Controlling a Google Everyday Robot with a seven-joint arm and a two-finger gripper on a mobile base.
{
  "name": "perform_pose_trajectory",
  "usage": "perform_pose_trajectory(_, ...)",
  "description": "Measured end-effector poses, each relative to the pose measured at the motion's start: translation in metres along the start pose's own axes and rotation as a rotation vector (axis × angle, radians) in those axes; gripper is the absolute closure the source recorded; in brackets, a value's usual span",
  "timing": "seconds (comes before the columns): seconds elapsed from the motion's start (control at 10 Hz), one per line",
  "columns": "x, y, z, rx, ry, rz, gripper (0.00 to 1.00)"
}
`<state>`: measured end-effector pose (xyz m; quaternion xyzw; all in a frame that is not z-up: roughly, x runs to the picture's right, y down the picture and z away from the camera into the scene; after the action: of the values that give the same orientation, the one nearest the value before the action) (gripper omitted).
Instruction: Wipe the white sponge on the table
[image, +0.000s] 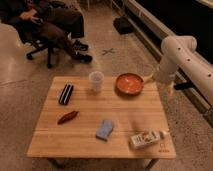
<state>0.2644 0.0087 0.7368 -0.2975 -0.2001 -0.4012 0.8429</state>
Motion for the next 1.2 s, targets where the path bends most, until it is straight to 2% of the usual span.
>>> perform_pose_trajectory(0.3,-0.006,-0.003,0.006,-0.006,0.003,-0.018,0.2)
perform_pose_trajectory(0.7,-0.034,-0.035,0.031,-0.012,0.014,-0.08,0.2)
perform_pose_trajectory(0.8,-0.043,-0.042,0.037,-0.011,0.015,-0.096,0.2)
perform_pose_trajectory(1.1,-0.081,-0.069,0.062,-0.005,0.025,-0.199,0.2)
perform_pose_trajectory(1.2,-0.095,-0.069,0.072,0.002,0.024,-0.227,0.2)
